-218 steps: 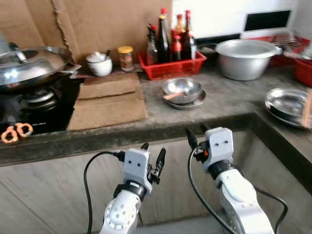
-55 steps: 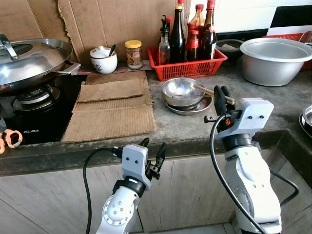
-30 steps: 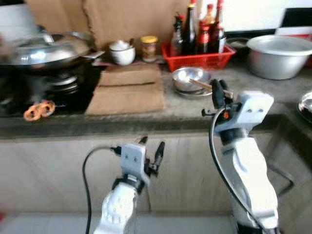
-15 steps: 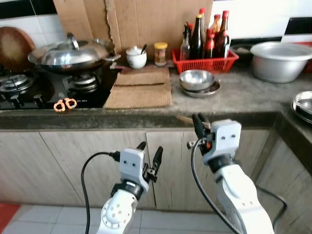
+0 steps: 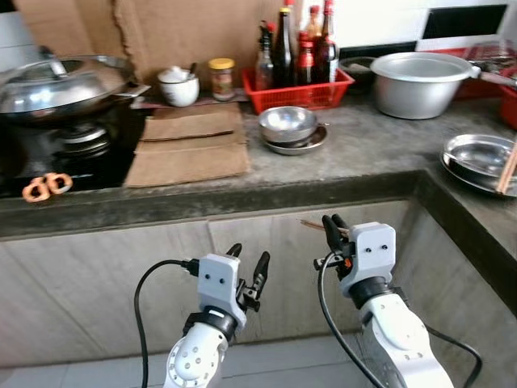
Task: Kitchen organization
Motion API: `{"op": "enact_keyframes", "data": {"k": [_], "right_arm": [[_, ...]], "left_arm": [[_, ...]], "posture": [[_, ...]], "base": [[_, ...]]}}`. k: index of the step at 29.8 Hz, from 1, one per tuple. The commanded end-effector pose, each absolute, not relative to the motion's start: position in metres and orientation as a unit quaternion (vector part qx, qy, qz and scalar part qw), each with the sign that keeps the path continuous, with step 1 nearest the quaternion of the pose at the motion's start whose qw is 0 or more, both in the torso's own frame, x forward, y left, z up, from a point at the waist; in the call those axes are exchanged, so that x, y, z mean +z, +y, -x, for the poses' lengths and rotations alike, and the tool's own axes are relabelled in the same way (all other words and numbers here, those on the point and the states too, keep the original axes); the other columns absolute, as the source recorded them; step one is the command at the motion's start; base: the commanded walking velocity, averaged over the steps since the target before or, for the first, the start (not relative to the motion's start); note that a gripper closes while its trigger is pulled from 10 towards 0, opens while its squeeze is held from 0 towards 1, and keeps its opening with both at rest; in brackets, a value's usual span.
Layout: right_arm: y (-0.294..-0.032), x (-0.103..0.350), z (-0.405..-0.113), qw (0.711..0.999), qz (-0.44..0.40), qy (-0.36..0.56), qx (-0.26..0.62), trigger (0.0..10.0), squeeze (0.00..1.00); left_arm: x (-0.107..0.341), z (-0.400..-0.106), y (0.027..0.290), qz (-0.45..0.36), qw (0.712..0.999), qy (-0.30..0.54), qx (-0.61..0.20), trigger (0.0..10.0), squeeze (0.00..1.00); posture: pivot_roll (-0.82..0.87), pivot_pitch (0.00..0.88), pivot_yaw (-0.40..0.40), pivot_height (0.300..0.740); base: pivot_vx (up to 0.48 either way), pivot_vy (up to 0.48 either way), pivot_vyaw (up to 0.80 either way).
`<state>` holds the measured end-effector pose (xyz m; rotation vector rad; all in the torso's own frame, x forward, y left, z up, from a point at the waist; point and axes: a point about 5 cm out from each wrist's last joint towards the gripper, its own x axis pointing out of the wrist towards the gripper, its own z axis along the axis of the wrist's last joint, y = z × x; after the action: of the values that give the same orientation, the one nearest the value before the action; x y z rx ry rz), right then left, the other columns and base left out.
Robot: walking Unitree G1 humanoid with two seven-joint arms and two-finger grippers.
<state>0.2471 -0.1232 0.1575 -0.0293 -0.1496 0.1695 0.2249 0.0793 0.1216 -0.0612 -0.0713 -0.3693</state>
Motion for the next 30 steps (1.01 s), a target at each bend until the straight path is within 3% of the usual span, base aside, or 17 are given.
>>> {"op": "enact_keyframes", "data": {"k": [1, 10, 23, 30], "right_arm": [[-0.12, 0.1568, -0.247, 0.993, 0.014, -0.075, 0.089, 10.0, 0.0], [-0.1177, 0.1569, -0.2482, 0.993, 0.016, -0.075, 0.091, 10.0, 0.0], [-0.1157, 0.1576, -0.2491, 0.993, 0.015, -0.076, 0.088, 10.0, 0.0], [-0.1141, 0.1573, -0.2483, 0.993, 0.012, -0.075, 0.086, 10.0, 0.0]], "left_arm": [[0.1184, -0.2246, 0.0822, 0.03, 0.983, -0.026, -0.181, 10.0, 0.0], [0.1171, -0.2235, 0.0828, 0.026, 0.983, -0.024, -0.182, 10.0, 0.0], [0.1166, -0.2249, 0.0831, 0.019, 0.982, -0.025, -0.187, 10.0, 0.0], [0.1159, -0.2251, 0.0821, 0.017, 0.981, -0.023, -0.19, 10.0, 0.0]], "posture": [[0.03, 0.009, 0.02, 0.74], [0.03, 0.004, 0.018, 0.74], [0.03, 0.002, 0.026, 0.74], [0.03, 0.008, 0.031, 0.74]], "base": [[0.0, 0.382, -0.8], [0.0, 0.376, -0.8], [0.0, 0.0, -0.79], [0.0, 0.474, -0.78]]}}
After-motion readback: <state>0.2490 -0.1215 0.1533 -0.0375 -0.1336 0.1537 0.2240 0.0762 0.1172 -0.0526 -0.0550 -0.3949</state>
